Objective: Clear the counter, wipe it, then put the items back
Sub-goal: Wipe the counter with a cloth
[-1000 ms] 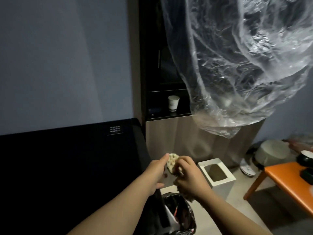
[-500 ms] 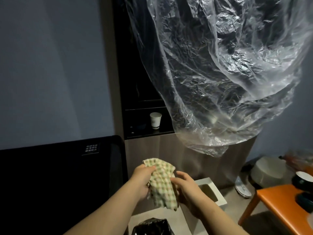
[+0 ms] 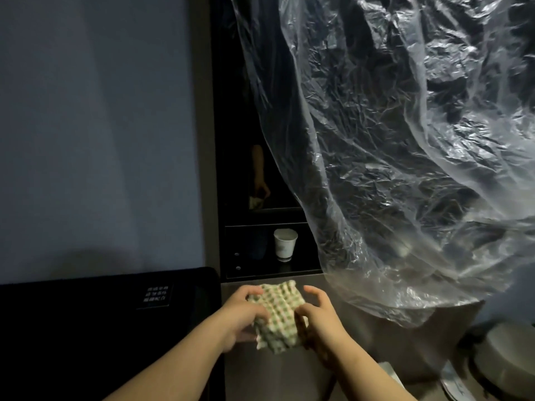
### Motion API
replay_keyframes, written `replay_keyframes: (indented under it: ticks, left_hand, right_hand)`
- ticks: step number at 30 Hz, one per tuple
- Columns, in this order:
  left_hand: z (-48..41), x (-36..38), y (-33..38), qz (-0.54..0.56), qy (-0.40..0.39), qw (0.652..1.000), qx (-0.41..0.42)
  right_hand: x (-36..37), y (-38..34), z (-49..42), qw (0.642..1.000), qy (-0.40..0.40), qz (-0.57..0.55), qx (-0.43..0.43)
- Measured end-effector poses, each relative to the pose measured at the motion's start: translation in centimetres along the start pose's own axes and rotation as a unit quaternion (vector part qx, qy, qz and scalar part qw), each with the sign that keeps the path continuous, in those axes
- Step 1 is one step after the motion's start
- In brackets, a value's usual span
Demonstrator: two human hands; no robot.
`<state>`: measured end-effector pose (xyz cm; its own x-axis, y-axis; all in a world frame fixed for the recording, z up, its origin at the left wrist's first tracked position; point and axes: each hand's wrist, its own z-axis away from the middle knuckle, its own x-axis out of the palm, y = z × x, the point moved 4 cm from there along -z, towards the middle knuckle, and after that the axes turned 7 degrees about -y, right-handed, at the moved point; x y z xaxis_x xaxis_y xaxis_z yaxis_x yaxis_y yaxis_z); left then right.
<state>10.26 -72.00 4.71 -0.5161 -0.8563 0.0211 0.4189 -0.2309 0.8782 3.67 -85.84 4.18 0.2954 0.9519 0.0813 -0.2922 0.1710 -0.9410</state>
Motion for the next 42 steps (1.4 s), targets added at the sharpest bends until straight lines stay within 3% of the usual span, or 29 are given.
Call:
replay_keyframes:
  ticks: [10, 20, 28, 30, 33, 37, 42]
  left_hand:
    - [-8.4, -2.1, 3.0, -0.079, 0.138, 0.986, 0.048]
    - [-16.6, -3.9, 4.1, -0.223, 0.291, 0.93, 0.011]
    - [-21.6, -5.1, 3.9, -0.299, 0.285, 0.911, -0.012]
    - [-22.2, -5.2, 3.5, -0.311, 0.258, 0.914, -0.023]
    - [-22.9, -5.1, 3.3, -0.351, 0.226, 0.908, -0.025]
    - [-22.7, -5.0, 2.8, -0.409, 0.224, 0.883, -0.063]
    - [-21.7, -4.2, 3.4, -0.487, 0.236, 0.839, -0.066]
  right_hand:
    - [-0.2, -2.0, -11.3, 0.988, -0.103, 0.117, 0.006]
    - [0.1, -2.0, -20.4, 0.968, -0.164, 0.183, 0.053]
    - [1.6, -2.0, -24.4, 0.982, -0.161, 0.088, 0.046]
    - [2.2, -2.2, -25.3, 0.978, -0.165, 0.12, 0.032]
    - [3.1, -2.0, -26.2, 0.953, -0.184, 0.238, 0.031]
    - [2.8, -2.0, -26.0, 0.895, -0.151, 0.418, 0.034]
    - [3.0, -2.5, -25.0, 0.842, -0.157, 0.516, -0.03]
